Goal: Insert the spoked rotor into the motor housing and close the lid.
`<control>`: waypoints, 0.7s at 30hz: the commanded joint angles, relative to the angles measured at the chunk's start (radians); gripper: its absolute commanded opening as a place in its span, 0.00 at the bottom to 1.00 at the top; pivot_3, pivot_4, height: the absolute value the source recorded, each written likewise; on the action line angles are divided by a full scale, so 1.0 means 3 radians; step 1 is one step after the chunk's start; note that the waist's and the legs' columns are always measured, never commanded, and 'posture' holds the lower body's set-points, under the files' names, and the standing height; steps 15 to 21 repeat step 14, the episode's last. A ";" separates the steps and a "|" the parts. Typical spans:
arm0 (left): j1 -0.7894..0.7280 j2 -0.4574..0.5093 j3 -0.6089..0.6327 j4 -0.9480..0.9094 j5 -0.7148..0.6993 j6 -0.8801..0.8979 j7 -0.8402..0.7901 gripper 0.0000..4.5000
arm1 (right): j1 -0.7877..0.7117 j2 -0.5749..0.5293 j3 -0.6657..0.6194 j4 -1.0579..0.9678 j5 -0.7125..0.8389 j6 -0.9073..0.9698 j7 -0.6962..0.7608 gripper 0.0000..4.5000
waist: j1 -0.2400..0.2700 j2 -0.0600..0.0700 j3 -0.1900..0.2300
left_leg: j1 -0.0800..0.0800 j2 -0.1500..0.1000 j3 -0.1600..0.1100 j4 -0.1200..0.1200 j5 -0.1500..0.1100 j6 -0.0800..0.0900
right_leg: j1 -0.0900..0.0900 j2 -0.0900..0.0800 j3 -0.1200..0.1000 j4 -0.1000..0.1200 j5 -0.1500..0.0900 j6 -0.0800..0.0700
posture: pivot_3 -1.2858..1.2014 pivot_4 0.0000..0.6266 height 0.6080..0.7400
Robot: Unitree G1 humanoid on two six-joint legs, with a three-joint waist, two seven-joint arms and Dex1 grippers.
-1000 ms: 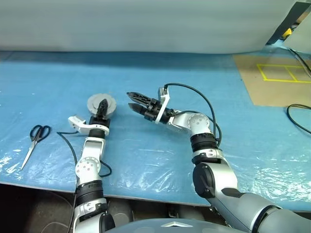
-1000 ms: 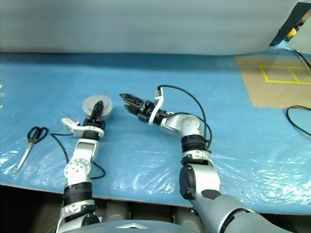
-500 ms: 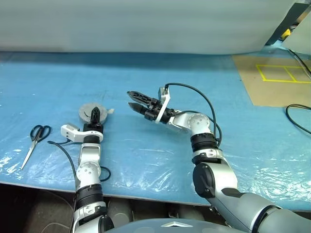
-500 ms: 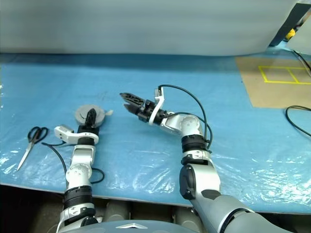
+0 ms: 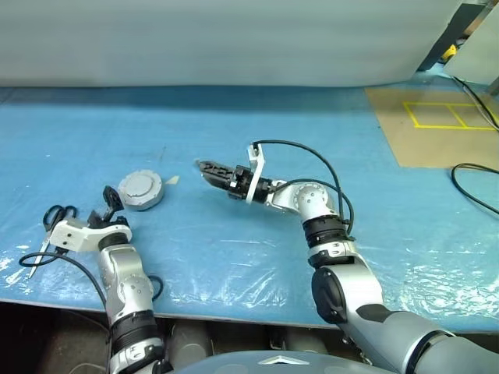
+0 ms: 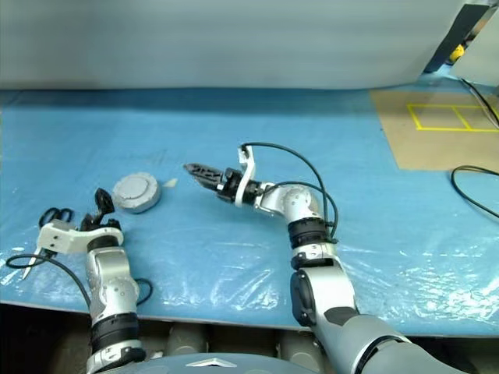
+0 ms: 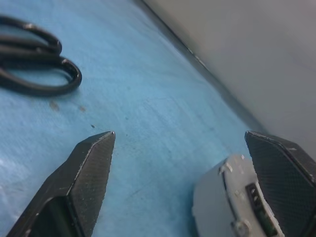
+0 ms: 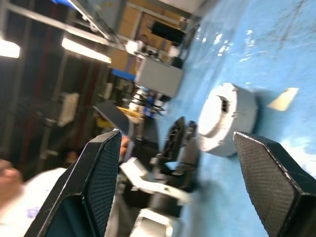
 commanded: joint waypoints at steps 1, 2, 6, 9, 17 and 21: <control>0.0027 0.0260 -0.0326 -0.0344 0.0207 -0.0013 -0.0502 0.99 | 0.0131 -0.0086 0.0328 -0.0298 -0.0454 -0.0650 0.0081 0.84 | 0.0031 -0.0004 0.0002 | -0.0001 0.0000 0.0000 0.0001 0.0000 0.0000 | 0.0000 -0.0001 -0.0001 0.0001 0.0000 0.0000 | 0.52 0.24 1.00; 0.0031 0.0329 -0.0410 -0.0374 0.0195 0.0009 -0.0663 0.99 | 0.0187 -0.0122 0.0412 -0.0352 -0.0573 -0.0810 0.0091 0.84 | 0.0050 -0.0004 0.0002 | -0.0001 0.0000 0.0000 0.0002 0.0000 0.0000 | 0.0000 -0.0001 -0.0001 0.0000 0.0000 0.0000 | 0.52 0.24 1.00; -0.0007 0.0694 -0.0742 -0.0361 0.0265 0.0092 -0.1297 0.99 | 0.0565 -0.0398 0.0818 -0.0613 -0.1178 -0.1713 0.0214 0.84 | 0.0077 -0.0004 0.0002 | 0.0001 -0.0006 0.0003 0.0003 0.0000 0.0000 | 0.0000 -0.0010 0.0000 -0.0001 0.0000 0.0000 | 0.52 0.24 1.00; -0.0052 0.0902 -0.0905 -0.0293 0.0265 0.0143 -0.1704 0.99 | 0.0778 -0.0578 0.0892 -0.0768 -0.1361 -0.2032 0.0257 0.84 | 0.0069 -0.0004 0.0002 | 0.0001 -0.0006 0.0003 0.0002 0.0000 0.0000 | 0.0000 -0.0008 0.0000 0.0000 0.0000 0.0000 | 0.52 0.24 1.00; -0.0052 0.1183 -0.1152 -0.0264 0.0263 0.0290 -0.2311 0.99 | 0.1113 -0.0824 0.0866 -0.1159 -0.1414 -0.2334 0.0376 0.84 | 0.0048 -0.0004 0.0002 | 0.0004 -0.0005 0.0003 -0.0001 0.0000 0.0000 | -0.0004 -0.0003 0.0006 0.0003 0.0000 0.0000 | 0.52 0.24 1.00; -0.0052 0.1183 -0.1152 -0.0264 0.0263 0.0290 -0.2311 0.99 | 0.1113 -0.0824 0.0866 -0.1159 -0.1414 -0.2334 0.0376 0.84 | 0.0048 -0.0004 0.0002 | 0.0004 -0.0005 0.0003 -0.0001 0.0000 0.0000 | -0.0004 -0.0003 0.0006 0.0003 0.0000 0.0000 | 0.52 0.24 1.00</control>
